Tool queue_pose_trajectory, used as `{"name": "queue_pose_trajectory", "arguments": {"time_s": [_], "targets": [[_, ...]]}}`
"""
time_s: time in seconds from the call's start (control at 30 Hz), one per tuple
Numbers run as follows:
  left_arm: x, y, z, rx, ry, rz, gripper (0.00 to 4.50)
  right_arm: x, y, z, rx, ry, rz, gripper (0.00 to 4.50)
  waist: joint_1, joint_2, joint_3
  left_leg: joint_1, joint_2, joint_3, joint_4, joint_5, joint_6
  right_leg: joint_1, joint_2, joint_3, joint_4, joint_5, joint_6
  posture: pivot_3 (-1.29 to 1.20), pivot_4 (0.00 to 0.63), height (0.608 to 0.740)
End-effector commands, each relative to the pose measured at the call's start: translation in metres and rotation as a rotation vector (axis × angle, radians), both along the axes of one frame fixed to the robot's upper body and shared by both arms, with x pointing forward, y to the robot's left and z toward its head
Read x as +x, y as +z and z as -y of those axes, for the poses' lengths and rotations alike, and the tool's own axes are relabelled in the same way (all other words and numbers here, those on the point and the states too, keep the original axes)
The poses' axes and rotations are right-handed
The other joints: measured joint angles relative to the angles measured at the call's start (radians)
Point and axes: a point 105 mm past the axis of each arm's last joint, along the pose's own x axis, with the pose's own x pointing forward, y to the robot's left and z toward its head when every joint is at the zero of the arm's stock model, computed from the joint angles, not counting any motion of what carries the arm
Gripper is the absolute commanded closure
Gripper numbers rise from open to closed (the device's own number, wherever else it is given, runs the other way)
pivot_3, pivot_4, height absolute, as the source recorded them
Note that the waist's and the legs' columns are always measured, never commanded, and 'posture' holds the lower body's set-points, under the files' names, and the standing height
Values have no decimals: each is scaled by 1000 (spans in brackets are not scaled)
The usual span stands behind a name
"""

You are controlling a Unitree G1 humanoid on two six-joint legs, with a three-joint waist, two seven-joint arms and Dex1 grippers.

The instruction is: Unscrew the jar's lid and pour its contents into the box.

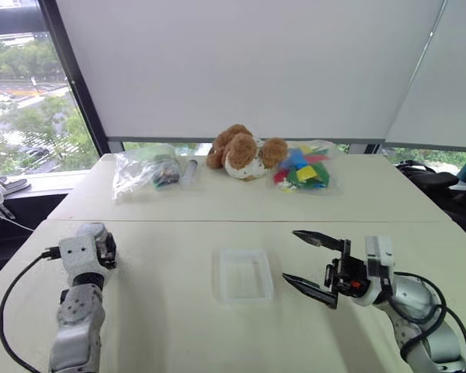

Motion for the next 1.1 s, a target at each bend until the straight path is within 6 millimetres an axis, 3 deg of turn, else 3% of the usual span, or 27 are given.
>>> {"name": "queue_pose_trajectory", "arguments": {"time_s": [0.03, 0.2, 0.4, 0.57, 1.1], "targets": [[-3, 68, 50, 39, -514, 183, 2219, 0, 38, -4, -12, 8, 26, 0, 0, 0, 1, -1, 0, 0, 0, 0, 0, 0, 0, 0, 0, -1, -3, 0, 150, 740], [-25, 73, 105, 171, -1047, 57, 2219, -2, 68, -31, -4, 104, -112, 0, -7, 2, 1, 0, 0, 0, -1, 0, 0, 0, -1, 0, -1, -2, -5, 0, 150, 740], [-32, 74, 147, 215, -1364, -3, 2219, -4, 93, -80, -40, 229, -221, 0, -29, 3, 2, -1, 0, -1, -2, 0, 0, -2, 0, 0, -1, -2, -5, 0, 150, 740], [-31, 74, 166, 253, -1463, 17, 2219, 2, 98, -107, -81, 265, -249, 0, -33, 3, 2, -1, 0, -1, -3, 0, 0, -3, 0, 0, -1, -1, -3, 0, 150, 740], [-41, 68, 182, 318, -1517, 49, 2219, 24, 86, -135, -164, 267, -245, 0, -50, 3, 2, -2, 0, -1, -3, 0, 0, -4, 0, 0, 1, 1, 0, 0, 150, 740]]}}
